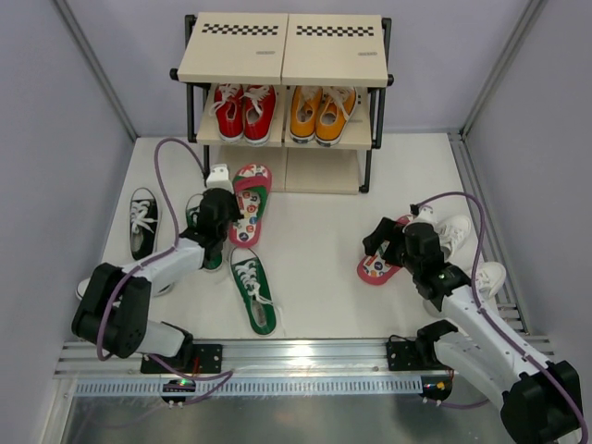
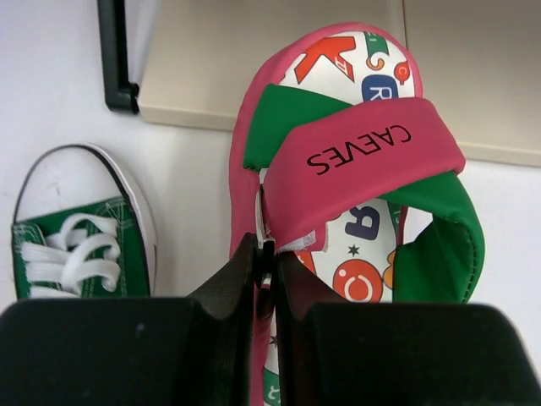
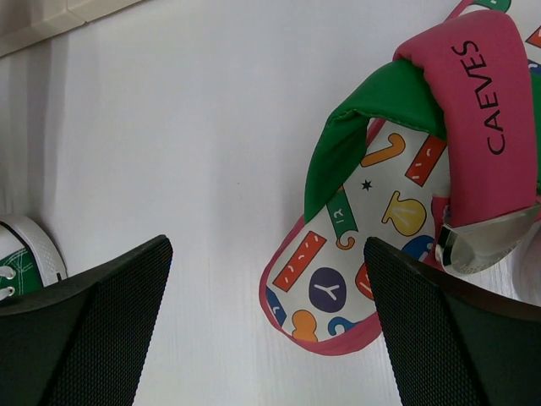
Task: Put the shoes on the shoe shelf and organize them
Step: Place the shoe at the shoe shelf.
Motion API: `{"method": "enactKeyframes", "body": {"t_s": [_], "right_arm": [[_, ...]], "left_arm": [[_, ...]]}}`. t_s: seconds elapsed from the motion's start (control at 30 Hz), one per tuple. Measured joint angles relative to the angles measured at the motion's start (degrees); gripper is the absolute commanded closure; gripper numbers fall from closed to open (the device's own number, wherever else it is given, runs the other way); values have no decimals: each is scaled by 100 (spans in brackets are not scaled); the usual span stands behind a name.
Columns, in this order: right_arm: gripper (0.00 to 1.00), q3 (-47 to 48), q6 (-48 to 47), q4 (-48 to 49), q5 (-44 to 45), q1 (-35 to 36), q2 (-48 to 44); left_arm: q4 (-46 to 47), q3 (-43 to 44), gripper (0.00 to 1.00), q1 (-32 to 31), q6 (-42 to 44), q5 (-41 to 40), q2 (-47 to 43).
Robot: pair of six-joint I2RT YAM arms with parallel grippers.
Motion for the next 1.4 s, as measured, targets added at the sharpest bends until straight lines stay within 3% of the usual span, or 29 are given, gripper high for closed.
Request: {"method": "enactKeyframes", "body": {"t_s": [0.47,0.97,1.4], "right_arm": [[1,42,-4,365,-127,0,809],[0,164,-2,645,-116,0,892],[1,413,-28,876,-33,0,1248]], "left_arm": [[1176,345,100,863,151,789,1095],[2647,1305,100,1648,-269,1722,2680],[2872,2247,100,1812,-247,2081,3552]]}}
